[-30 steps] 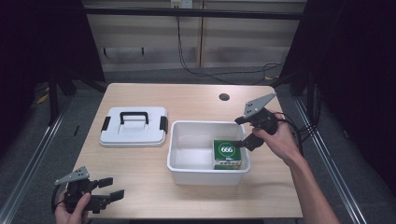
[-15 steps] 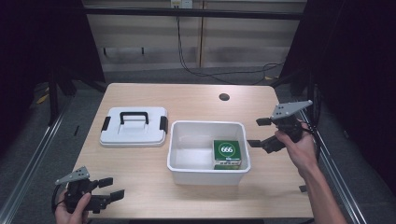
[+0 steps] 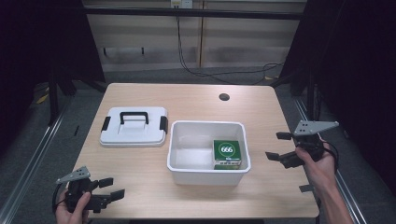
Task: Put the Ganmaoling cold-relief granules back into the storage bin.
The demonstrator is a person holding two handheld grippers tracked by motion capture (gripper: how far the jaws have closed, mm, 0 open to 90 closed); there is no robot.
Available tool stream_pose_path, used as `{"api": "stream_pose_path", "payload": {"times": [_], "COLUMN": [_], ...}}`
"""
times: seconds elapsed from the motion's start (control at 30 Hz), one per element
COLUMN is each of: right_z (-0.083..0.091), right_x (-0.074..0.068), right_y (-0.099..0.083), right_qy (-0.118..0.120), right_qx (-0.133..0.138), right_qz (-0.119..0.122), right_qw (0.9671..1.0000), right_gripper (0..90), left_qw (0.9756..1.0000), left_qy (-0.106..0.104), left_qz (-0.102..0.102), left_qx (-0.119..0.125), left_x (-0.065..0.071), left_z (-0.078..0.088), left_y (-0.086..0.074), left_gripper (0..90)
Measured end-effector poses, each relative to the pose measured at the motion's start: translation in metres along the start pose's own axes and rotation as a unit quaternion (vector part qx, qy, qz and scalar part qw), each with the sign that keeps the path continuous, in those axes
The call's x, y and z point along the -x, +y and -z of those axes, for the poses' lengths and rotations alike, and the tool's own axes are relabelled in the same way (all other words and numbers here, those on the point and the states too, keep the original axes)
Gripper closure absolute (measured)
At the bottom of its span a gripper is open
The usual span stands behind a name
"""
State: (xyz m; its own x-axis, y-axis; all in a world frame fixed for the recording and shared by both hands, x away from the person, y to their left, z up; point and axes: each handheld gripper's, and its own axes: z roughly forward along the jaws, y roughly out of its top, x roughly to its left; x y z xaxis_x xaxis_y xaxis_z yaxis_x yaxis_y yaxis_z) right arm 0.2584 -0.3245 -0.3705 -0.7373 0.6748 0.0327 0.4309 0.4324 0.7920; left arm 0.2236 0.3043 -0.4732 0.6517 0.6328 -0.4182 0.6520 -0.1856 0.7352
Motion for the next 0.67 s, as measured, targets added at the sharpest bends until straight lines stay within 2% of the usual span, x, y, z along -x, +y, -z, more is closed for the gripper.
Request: {"api": "stream_pose_path", "payload": {"times": [0.07,0.2,0.27,0.33,0.43,0.57,0.63,0.67], "right_z": [0.002,0.009,0.012,0.013,0.009,0.001,-0.001,-0.002], "right_x": [-0.002,-0.008,-0.011,-0.012,-0.013,-0.014,-0.012,-0.012], "right_y": [-0.007,-0.016,-0.022,-0.031,-0.045,-0.061,-0.068,-0.073], "right_qy": [-0.004,-0.016,-0.026,-0.027,-0.035,-0.049,-0.053,-0.068], "right_qx": [-0.009,-0.008,-0.013,-0.013,-0.007,-0.006,-0.016,-0.015], "right_qz": [-0.008,-0.018,-0.021,-0.026,-0.045,-0.046,-0.048,-0.048], "right_qw": [0.9999,0.9997,0.9994,0.9992,0.9983,0.9977,0.9973,0.9964], "right_gripper": [13.1,13.0,12.9,13.0,13.0,13.1,14.1,14.0], "left_qw": [1.0,1.0,0.9999,0.9998,0.9998,0.9998,0.9998,0.9999], "left_qy": [0.001,0.003,0.009,0.01,0.009,0.012,0.012,0.009], "left_qz": [-0.002,-0.002,0.001,0.006,0.005,0.008,0.009,0.009], "left_qx": [0.0,0.0,0.014,0.016,0.014,0.01,0.01,0.011], "left_x": [0.0,0.0,0.0,-0.002,-0.001,-0.001,-0.001,-0.001], "left_z": [0.0,0.001,0.004,0.004,0.003,0.003,0.003,0.003], "left_y": [0.0,0.0,0.0,0.0,0.001,0.0,0.0,0.0], "left_gripper": [16.8,16.7,16.8,16.8,16.8,16.8,16.8,17.0]}}
